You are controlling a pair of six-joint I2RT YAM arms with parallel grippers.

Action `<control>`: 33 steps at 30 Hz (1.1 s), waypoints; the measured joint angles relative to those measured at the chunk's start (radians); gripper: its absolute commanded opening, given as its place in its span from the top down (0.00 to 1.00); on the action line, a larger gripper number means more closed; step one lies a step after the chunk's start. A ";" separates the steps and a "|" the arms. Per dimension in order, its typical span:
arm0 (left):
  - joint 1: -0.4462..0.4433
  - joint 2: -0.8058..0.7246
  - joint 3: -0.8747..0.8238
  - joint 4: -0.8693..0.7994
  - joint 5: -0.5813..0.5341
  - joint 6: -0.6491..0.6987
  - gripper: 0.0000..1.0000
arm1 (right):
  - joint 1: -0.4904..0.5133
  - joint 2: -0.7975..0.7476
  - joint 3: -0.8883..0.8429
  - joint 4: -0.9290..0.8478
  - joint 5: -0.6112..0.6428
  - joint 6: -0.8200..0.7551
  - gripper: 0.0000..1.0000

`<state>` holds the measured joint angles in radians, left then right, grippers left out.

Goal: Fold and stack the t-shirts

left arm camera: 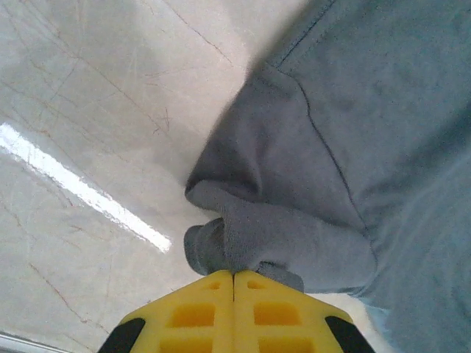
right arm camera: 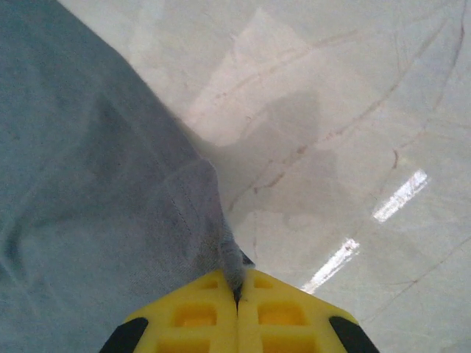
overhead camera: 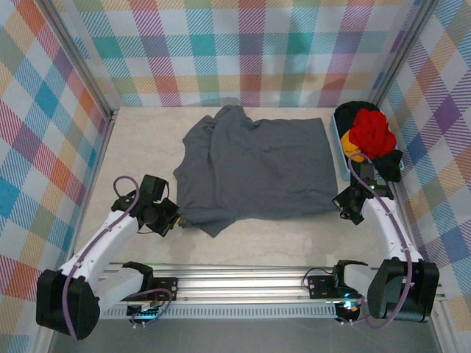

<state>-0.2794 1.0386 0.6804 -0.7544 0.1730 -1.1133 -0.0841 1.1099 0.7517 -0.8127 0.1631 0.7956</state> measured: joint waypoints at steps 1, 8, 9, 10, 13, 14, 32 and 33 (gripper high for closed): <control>0.000 0.007 0.001 0.001 -0.004 0.007 1.00 | 0.000 0.000 -0.005 0.000 -0.003 0.001 1.00; -0.001 0.004 0.051 -0.056 -0.154 0.078 0.20 | -0.001 0.018 -0.006 0.022 -0.072 0.003 0.61; -0.001 0.003 0.068 -0.077 -0.180 0.085 0.02 | -0.001 0.024 -0.003 0.023 -0.094 0.002 0.58; -0.001 0.003 0.085 -0.097 -0.201 0.091 0.00 | -0.002 0.029 0.002 0.021 -0.113 0.000 0.55; 0.009 -0.001 0.172 -0.145 -0.260 0.127 0.04 | -0.002 0.031 0.044 0.007 -0.154 -0.003 0.50; 0.016 0.000 0.206 -0.146 -0.266 0.143 0.05 | -0.002 0.024 0.063 0.006 -0.163 -0.003 0.49; 0.124 1.260 1.350 -0.024 -0.069 0.435 0.64 | 0.018 0.201 0.188 0.188 -0.456 -0.183 0.63; 0.126 1.310 1.396 -0.039 -0.064 0.438 0.64 | 0.024 0.217 0.196 0.194 -0.461 -0.187 0.63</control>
<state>-0.1539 2.3486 2.0762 -0.7929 0.1085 -0.6754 -0.0605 1.3266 0.9474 -0.6186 -0.2981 0.6090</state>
